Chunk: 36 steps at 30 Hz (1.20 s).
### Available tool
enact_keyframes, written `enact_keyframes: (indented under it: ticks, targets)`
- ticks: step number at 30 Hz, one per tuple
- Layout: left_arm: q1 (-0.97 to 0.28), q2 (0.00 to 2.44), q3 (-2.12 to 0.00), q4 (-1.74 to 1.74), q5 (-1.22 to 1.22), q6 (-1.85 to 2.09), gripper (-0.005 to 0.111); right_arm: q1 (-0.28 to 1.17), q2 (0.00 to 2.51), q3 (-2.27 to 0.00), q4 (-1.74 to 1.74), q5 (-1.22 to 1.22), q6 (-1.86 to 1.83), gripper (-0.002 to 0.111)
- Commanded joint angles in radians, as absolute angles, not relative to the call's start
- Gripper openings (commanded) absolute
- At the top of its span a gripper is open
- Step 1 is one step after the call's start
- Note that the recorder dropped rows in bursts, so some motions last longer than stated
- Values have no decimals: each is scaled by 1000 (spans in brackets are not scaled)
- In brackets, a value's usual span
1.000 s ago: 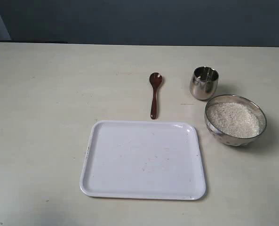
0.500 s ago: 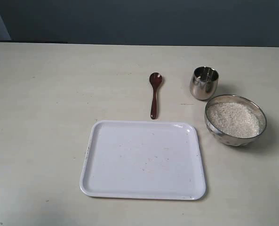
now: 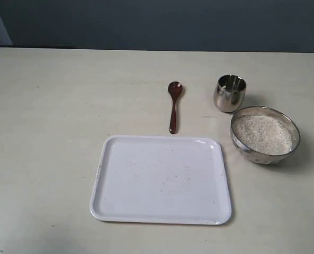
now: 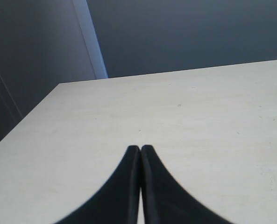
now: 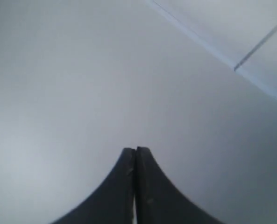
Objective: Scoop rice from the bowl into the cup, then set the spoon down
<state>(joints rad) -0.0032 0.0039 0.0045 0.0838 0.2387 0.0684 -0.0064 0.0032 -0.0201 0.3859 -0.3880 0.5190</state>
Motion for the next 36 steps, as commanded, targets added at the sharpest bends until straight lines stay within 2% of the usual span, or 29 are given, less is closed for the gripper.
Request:
enact_keyframes:
  ticks: [1, 6, 9, 12, 14, 16, 18, 25, 30, 33, 36]
  targets:
    - [-3, 0, 0, 82, 239, 64, 0, -9, 0, -35, 352, -68, 714, -1]
    - [-3, 0, 0, 82, 239, 64, 0, -9, 0, -41, 301, 71, 707, -1]
    - [-3, 0, 0, 82, 239, 64, 0, 5, 0, -84, 346, 234, 673, -1]
    - [-3, 0, 0, 82, 239, 64, 0, 70, 0, -150, 554, 410, 253, -1]
    - [-3, 0, 0, 82, 239, 64, 0, 112, 42, -191, 825, 484, -115, -1]
    - [-3, 0, 0, 82, 239, 64, 0, 135, 119, -225, 1067, 556, -356, -1]
    - [-3, 0, 0, 82, 239, 64, 0, 140, 239, -265, 1142, 663, -469, -1]
    - [-3, 0, 0, 82, 239, 64, 0, 140, 705, -451, 1009, 813, -549, -1]
    - [-3, 0, 0, 82, 239, 64, 0, 159, 1034, -686, 923, 953, -549, -1]
    - [-3, 0, 0, 82, 239, 64, 0, 246, 1193, -815, 839, 941, -544, -1]
    - [-3, 0, 0, 82, 239, 64, 0, 380, 1288, -911, 728, 832, -523, -1]
